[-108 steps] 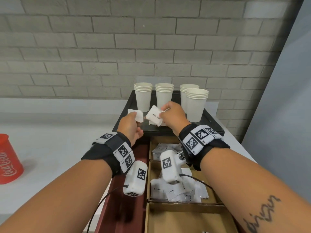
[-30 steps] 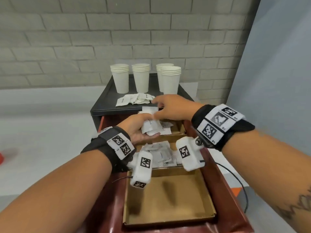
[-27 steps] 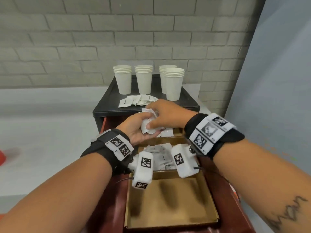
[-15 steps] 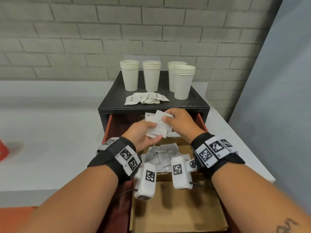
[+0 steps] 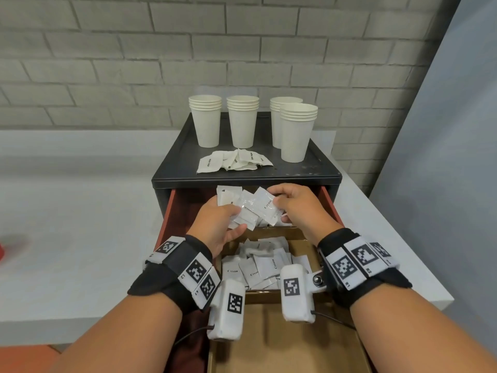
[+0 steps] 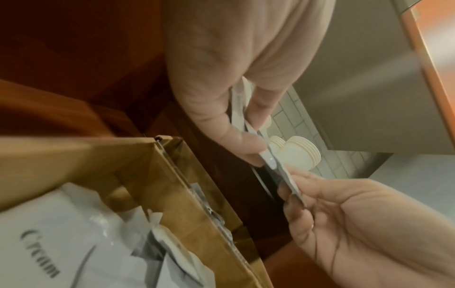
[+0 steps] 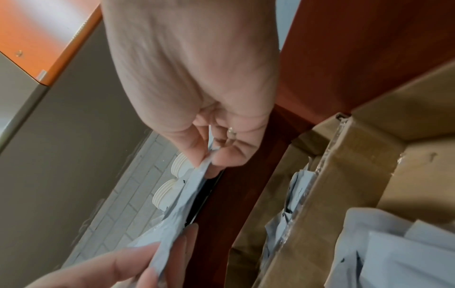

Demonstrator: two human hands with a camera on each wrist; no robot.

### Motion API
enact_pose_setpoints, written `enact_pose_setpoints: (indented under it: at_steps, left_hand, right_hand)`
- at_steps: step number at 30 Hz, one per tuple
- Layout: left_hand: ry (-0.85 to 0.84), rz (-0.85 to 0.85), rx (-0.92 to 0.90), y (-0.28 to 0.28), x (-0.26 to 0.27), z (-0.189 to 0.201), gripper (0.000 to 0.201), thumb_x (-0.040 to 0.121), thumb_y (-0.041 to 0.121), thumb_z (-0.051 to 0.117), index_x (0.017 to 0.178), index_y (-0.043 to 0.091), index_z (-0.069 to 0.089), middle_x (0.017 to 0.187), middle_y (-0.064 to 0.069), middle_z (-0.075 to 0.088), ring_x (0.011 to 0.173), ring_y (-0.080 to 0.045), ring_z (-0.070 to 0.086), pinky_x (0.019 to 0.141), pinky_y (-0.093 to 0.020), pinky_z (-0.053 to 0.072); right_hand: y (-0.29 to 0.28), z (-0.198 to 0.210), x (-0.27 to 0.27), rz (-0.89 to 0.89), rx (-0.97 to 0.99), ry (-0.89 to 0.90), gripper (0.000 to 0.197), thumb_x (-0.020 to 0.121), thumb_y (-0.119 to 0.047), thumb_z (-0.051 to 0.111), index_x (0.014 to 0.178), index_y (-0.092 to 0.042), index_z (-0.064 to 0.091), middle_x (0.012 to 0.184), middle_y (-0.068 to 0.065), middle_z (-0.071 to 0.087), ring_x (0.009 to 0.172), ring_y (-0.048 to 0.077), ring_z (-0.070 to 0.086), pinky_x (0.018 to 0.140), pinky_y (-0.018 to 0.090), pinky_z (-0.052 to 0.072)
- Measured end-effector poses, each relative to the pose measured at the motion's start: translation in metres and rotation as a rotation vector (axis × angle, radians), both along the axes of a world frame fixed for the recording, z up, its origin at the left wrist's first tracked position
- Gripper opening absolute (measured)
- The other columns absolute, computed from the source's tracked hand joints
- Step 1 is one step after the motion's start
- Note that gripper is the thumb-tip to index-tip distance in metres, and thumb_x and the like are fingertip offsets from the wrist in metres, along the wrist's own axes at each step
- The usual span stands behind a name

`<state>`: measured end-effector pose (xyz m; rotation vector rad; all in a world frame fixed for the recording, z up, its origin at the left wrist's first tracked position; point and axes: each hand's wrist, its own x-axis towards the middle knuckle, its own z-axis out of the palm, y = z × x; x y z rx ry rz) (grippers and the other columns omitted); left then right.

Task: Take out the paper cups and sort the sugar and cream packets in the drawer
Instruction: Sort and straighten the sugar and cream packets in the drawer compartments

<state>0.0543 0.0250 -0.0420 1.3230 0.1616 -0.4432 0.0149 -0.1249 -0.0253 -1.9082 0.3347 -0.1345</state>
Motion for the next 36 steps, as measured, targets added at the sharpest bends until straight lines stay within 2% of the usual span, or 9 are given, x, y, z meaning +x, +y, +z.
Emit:
enact_pose_setpoints:
  at_steps: [3, 8, 11, 16, 22, 26, 29, 32, 36]
  left_hand:
    - [-0.001, 0.045, -0.002, 0.003, 0.004, 0.000, 0.042, 0.091, 0.003, 0.054, 0.130, 0.018, 0.049, 0.127, -0.011, 0.053, 0.110, -0.027, 0.056, 0.052, -0.023, 0.054]
    - [-0.030, 0.044, -0.013, 0.006, 0.003, 0.001, 0.036, 0.091, 0.003, 0.053, 0.124, 0.018, 0.050, 0.115, -0.008, 0.055, 0.093, -0.020, 0.058, 0.051, -0.020, 0.052]
    - [-0.023, 0.016, -0.009, 0.006, 0.001, 0.002, 0.033, 0.092, 0.002, 0.052, 0.120, 0.019, 0.051, 0.113, -0.009, 0.057, 0.097, -0.022, 0.059, 0.049, -0.019, 0.052]
    - [-0.030, -0.065, -0.008, 0.003, -0.004, 0.002, 0.027, 0.093, 0.007, 0.052, 0.117, 0.020, 0.052, 0.109, -0.008, 0.062, 0.096, -0.021, 0.063, 0.054, -0.020, 0.053]
    - [0.070, -0.011, -0.106, 0.006, -0.002, 0.005, 0.031, 0.098, 0.027, 0.043, 0.123, 0.010, 0.050, 0.111, -0.018, 0.066, 0.071, -0.024, 0.065, 0.053, -0.028, 0.051]
    - [0.027, -0.042, -0.086, 0.004, -0.004, 0.004, 0.014, 0.099, 0.014, 0.040, 0.110, 0.016, 0.049, 0.096, -0.012, 0.064, 0.077, -0.024, 0.063, 0.069, -0.036, 0.051]
    - [-0.023, -0.101, -0.080, 0.003, -0.006, 0.002, 0.024, 0.098, 0.007, 0.042, 0.118, 0.018, 0.048, 0.097, -0.008, 0.063, 0.086, -0.023, 0.063, 0.070, -0.036, 0.054]
    - [-0.040, -0.114, -0.074, 0.003, -0.006, 0.001, 0.031, 0.097, 0.007, 0.044, 0.126, 0.016, 0.048, 0.107, -0.009, 0.063, 0.095, -0.024, 0.064, 0.073, -0.038, 0.056]
    - [-0.005, -0.050, -0.072, 0.004, -0.004, 0.002, 0.020, 0.098, 0.014, 0.044, 0.118, 0.019, 0.048, 0.106, -0.011, 0.065, 0.096, -0.024, 0.063, 0.070, -0.035, 0.055]
  right_hand:
    - [-0.003, 0.000, 0.001, -0.042, 0.000, -0.013, 0.029, 0.097, -0.006, 0.046, 0.117, -0.018, 0.062, 0.105, -0.006, 0.054, 0.075, 0.004, 0.054, 0.054, 0.013, 0.042]
    - [-0.003, 0.002, 0.005, -0.057, -0.069, 0.130, 0.019, 0.094, -0.011, 0.052, 0.092, -0.014, 0.070, 0.092, -0.001, 0.056, 0.081, 0.013, 0.050, 0.068, 0.021, 0.043]
    - [0.003, -0.001, 0.001, 0.055, -0.067, 0.074, 0.016, 0.091, -0.014, 0.056, 0.096, -0.008, 0.070, 0.091, 0.003, 0.061, 0.087, 0.016, 0.054, 0.072, 0.024, 0.042]
    - [0.011, -0.003, -0.003, 0.099, -0.033, -0.019, 0.022, 0.094, -0.011, 0.053, 0.114, -0.018, 0.059, 0.104, 0.002, 0.064, 0.084, 0.009, 0.060, 0.065, 0.017, 0.049]
    - [0.003, -0.001, -0.002, 0.064, -0.060, -0.023, 0.028, 0.093, -0.004, 0.046, 0.079, -0.020, 0.064, 0.088, -0.005, 0.059, 0.083, 0.012, 0.056, 0.065, 0.020, 0.046]
    - [0.011, -0.005, -0.001, 0.145, -0.121, -0.045, 0.010, 0.091, -0.015, 0.056, 0.093, -0.019, 0.066, 0.090, -0.009, 0.061, 0.087, 0.006, 0.055, 0.069, 0.015, 0.041]
    - [0.017, -0.009, 0.000, 0.178, -0.130, -0.021, 0.021, 0.089, -0.019, 0.062, 0.109, -0.021, 0.058, 0.087, -0.003, 0.062, 0.080, 0.009, 0.059, 0.065, 0.018, 0.045]
    - [0.019, -0.008, 0.000, 0.155, -0.110, -0.025, 0.024, 0.089, -0.009, 0.060, 0.111, -0.018, 0.056, 0.075, -0.004, 0.061, 0.064, 0.004, 0.057, 0.054, 0.015, 0.044]
    - [0.011, -0.004, -0.002, 0.092, -0.062, -0.031, 0.014, 0.092, -0.005, 0.053, 0.093, -0.016, 0.063, 0.083, -0.003, 0.062, 0.065, 0.006, 0.053, 0.056, 0.014, 0.043]
